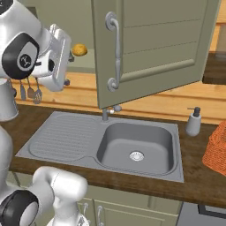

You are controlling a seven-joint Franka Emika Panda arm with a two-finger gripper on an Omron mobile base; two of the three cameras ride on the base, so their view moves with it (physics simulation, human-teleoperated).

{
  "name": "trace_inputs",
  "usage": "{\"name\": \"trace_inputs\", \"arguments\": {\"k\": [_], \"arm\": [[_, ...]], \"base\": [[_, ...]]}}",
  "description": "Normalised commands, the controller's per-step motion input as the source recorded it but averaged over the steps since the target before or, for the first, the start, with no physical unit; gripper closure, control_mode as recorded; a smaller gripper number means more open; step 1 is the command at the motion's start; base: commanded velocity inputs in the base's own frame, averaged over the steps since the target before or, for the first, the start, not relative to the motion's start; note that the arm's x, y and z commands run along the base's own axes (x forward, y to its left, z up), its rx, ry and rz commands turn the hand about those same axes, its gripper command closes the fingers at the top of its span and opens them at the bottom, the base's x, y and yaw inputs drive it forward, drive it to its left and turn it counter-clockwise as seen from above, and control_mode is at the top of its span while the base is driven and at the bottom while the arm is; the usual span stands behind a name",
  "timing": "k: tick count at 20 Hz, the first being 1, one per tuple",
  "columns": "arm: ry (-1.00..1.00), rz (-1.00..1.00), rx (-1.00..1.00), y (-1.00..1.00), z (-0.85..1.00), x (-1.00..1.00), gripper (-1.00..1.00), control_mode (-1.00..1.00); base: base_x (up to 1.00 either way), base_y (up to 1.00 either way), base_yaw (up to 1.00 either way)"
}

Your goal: Open the cabinet, pick up the bread from the cabinet and place it in the basket. Then move the basket to the dining counter.

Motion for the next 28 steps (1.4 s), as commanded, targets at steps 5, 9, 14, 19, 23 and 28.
{"name": "trace_inputs", "arguments": {"k": [5, 9, 14, 19, 23, 28], "arm": [[-0.12, -0.54, 0.06, -0.09, -0.04, 0.83, -1.00, -1.00], [-0.01, -0.57, 0.11, -0.36, 0.00, 0.58, -1.00, -1.00], [-0.09, -0.51, 0.05, -0.46, 0.00, 0.48, -1.00, -1.00], [-0.17, -0.37, 0.00, -0.49, 0.00, 0.20, -1.00, -1.00], [-0.22, -0.29, 0.00, -0.61, 0.00, 0.04, -1.00, -1.00], [-0.16, -0.28, 0.00, -0.69, -0.05, 0.01, -1.00, -1.00]], "base": [[0.00, 0.00, 0.00], [0.00, 0.00, 0.00], [0.00, 0.00, 0.00], [0.00, 0.00, 0.00], [0.00, 0.00, 0.00], [0.00, 0.00, 0.00]]}}
